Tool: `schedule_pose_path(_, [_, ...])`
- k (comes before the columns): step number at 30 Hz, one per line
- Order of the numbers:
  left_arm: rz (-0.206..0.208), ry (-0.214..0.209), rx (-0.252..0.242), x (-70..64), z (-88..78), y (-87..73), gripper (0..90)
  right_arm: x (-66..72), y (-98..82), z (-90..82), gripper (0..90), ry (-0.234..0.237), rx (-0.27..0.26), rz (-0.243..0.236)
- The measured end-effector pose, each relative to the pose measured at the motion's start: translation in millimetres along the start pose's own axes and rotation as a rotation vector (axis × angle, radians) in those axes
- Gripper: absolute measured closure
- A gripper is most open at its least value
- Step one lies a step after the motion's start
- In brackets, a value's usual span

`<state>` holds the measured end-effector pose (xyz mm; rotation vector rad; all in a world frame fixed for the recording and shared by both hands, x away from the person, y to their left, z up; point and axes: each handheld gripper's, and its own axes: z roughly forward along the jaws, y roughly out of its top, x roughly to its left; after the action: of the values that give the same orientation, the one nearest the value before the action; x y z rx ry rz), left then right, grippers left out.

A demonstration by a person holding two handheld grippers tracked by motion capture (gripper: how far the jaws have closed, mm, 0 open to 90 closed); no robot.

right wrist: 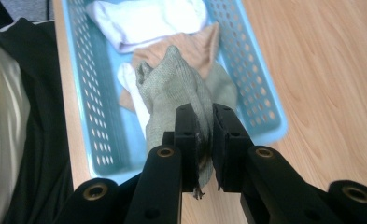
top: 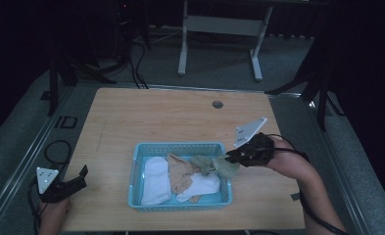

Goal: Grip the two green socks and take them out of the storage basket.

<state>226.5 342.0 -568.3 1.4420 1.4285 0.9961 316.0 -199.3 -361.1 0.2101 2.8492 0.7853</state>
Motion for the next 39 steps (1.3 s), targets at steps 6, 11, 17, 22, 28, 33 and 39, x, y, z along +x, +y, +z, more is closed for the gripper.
schedule_pose_path(6, [0.001,-0.004,-0.002,0.1,0.0,0.0,0.3,-6.5,-22.3,-13.9,81.0,-0.029,-0.008,0.049])
schedule_pose_path(11, [0.001,-0.001,-0.002,-0.1,0.0,0.0,0.3,-12.8,-46.0,-23.0,81.0,-0.061,-0.012,0.104])
schedule_pose_path(17, [0.003,0.000,-0.001,-0.3,0.1,0.0,0.3,-20.7,-73.0,-23.2,80.9,-0.087,-0.010,0.177])
schedule_pose_path(22, [0.003,0.000,-0.001,-0.3,0.0,0.0,0.4,-24.3,-91.4,-11.6,80.9,-0.094,0.015,0.217])
schedule_pose_path(28, [0.003,0.000,-0.001,-0.2,0.0,0.0,0.3,-23.8,-118.3,11.1,80.9,-0.070,0.027,0.273])
schedule_pose_path(33, [0.003,0.002,-0.001,-0.4,0.0,0.0,0.3,-21.3,-137.3,29.8,80.9,-0.033,0.044,0.317])
schedule_pose_path(39, [0.002,0.002,0.000,-0.6,0.0,0.0,0.3,-18.8,-156.0,50.0,80.8,-0.007,0.071,0.357])
